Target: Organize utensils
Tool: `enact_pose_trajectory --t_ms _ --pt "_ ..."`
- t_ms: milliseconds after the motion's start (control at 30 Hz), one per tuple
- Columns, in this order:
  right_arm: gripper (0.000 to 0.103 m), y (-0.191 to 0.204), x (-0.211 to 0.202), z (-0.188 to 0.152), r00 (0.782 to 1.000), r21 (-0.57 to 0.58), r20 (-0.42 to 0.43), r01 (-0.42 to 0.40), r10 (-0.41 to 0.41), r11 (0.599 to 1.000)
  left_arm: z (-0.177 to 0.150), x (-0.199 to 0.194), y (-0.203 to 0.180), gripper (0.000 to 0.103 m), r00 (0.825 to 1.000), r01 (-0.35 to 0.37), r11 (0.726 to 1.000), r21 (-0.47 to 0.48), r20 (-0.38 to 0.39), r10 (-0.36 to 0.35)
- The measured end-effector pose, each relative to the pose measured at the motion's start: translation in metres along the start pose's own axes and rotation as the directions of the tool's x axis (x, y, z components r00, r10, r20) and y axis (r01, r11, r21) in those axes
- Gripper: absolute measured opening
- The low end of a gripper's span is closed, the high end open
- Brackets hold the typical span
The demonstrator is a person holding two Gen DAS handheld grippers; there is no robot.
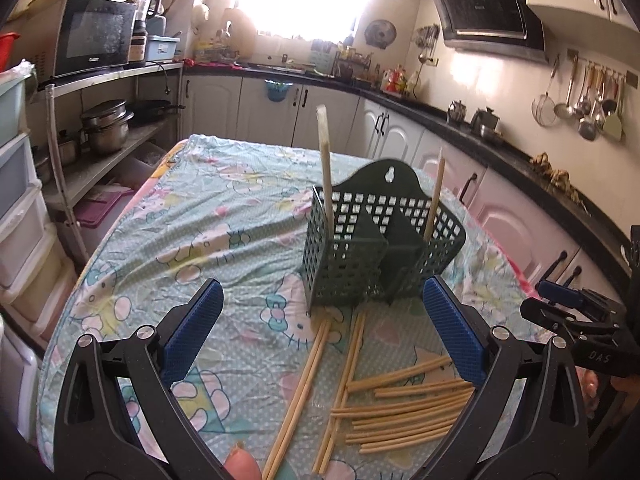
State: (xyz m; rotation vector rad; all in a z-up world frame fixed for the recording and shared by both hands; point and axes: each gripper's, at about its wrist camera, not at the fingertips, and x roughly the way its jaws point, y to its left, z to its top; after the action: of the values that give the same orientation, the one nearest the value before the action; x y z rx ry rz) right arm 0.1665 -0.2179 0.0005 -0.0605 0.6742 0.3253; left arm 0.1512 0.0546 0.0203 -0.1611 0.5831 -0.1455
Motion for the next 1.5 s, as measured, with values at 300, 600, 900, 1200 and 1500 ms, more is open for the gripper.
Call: enact_pose_trajectory --t_ms 300,600,900,1200,1500 --pt "0.073 -0.009 0.015 -0.016 0.998 0.022 -0.053 0.019 -0.018 1.000 -0.014 0.021 -0.012 0.092 0.998 0.000 0.999 0.048 -0.065 0.003" --pt "0.073 -0.019 0.032 -0.027 0.993 0.049 -0.115 0.031 -0.025 0.998 -0.026 0.043 -0.020 0.092 0.992 -0.007 0.996 0.090 -0.122 0.018" --pt "0.073 -0.033 0.051 -0.038 0.983 0.107 -0.186 0.033 -0.013 0.994 -0.035 0.068 -0.023 0.092 0.983 -0.014 0.991 0.134 -0.178 0.038" --pt "0.071 -0.041 0.066 -0.046 0.972 0.149 -0.234 0.028 0.008 0.988 -0.041 0.092 -0.016 0.090 0.968 -0.026 0.991 0.134 -0.243 0.058" --pt "0.057 -0.051 0.082 -0.050 0.960 0.217 -0.278 0.023 0.039 0.976 -0.043 0.113 -0.004 0.054 0.944 0.026 0.996 0.090 -0.330 0.006"
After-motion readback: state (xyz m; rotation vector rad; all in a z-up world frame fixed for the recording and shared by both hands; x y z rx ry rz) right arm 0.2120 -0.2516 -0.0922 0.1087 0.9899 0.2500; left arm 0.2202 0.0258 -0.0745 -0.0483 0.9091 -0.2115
